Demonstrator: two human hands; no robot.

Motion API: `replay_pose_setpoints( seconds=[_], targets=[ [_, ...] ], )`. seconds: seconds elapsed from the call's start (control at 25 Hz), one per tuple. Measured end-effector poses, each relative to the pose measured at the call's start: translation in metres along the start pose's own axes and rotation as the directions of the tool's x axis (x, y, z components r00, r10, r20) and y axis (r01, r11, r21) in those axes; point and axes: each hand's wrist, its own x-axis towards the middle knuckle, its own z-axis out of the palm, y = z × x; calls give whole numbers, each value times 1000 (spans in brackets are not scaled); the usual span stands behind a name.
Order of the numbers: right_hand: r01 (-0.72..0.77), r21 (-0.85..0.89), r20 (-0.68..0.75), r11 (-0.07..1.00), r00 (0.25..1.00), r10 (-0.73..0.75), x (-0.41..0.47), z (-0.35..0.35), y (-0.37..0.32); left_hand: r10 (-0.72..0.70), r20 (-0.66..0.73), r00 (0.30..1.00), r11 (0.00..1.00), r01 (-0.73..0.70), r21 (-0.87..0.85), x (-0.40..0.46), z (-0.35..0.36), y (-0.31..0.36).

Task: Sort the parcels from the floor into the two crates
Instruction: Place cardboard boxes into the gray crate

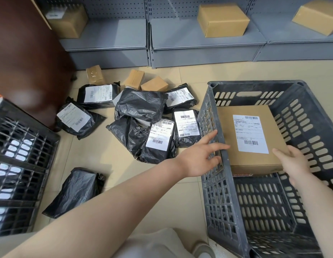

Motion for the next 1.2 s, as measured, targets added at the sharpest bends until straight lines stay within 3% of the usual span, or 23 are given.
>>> replay_pose_setpoints(
  seconds=[0.16, 0.4, 0.76, 0.92, 1.04, 1.2],
  targets=[
    [45, -172, 38, 984, 998, -39, -3, -1, 1, -4, -13, 1000, 996, 5, 87, 2, 3, -2],
    [52, -263, 57, 963, 998, -39, 8, -3, 13, -31, -49, 998, 959, 44, 281, 16, -1, 2],
    [57, -328, 122, 943, 992, -17, 16, 9, 6, -15, -89, 996, 960, 39, 277, 4, -2, -8],
    [14, -334, 73, 942, 997, 11, 4, 16, -17, 15, -91, 996, 967, 9, 254, 2, -3, -15],
    [43, -342, -13, 939, 999, -50, -12, 27, -46, 62, -176, 982, 974, -22, 224, -2, -11, -23],
    [193, -239, 15, 952, 981, -195, -34, 50, -93, 8, -302, 953, 991, 33, 131, -5, -34, -30]
  ],
)
